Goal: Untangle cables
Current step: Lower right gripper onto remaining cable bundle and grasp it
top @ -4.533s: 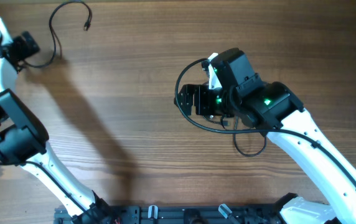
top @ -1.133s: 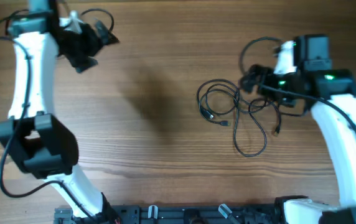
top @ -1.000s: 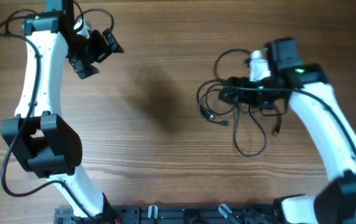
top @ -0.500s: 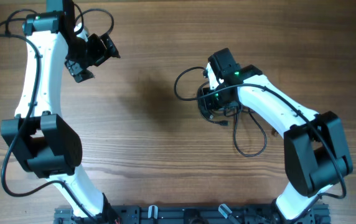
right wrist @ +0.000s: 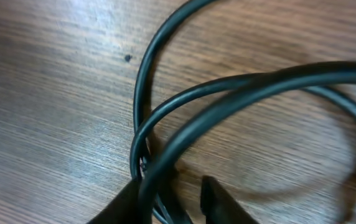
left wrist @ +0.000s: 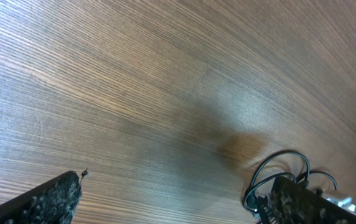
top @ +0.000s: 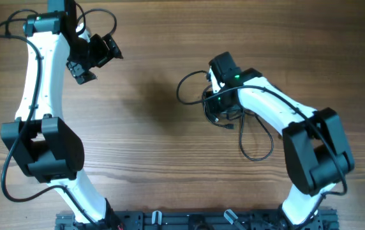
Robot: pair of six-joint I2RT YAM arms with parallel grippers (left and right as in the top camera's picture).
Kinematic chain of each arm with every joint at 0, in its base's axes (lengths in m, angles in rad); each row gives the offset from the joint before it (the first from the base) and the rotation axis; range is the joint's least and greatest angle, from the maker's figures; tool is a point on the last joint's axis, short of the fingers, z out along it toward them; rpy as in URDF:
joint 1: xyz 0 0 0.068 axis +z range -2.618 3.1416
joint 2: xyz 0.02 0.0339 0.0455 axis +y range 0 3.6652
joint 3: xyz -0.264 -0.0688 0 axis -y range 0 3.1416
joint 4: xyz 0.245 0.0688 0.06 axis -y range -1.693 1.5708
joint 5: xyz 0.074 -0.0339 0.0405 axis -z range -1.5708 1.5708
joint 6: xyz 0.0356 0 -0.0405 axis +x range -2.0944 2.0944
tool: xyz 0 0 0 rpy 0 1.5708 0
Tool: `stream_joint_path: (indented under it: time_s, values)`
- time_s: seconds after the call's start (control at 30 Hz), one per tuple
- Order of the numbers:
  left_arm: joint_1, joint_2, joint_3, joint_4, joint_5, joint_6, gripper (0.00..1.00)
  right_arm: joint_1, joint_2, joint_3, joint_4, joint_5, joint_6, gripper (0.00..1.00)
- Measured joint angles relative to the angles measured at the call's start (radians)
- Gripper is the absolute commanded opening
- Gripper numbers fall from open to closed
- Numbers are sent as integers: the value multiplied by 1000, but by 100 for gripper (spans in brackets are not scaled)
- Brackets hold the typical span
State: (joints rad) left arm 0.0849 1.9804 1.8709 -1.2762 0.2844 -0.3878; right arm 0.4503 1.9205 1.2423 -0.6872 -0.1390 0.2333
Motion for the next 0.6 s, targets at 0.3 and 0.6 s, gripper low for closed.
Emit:
stream_joint_path:
  time_s: [0.3, 0.6]
  values:
    - [-2, 0, 0, 0, 1, 0, 99, 12, -8, 96, -163, -27, 62, 4]
    - [-99, 0, 0, 13, 56, -3, 100, 13, -400, 563, -383, -66, 219, 4]
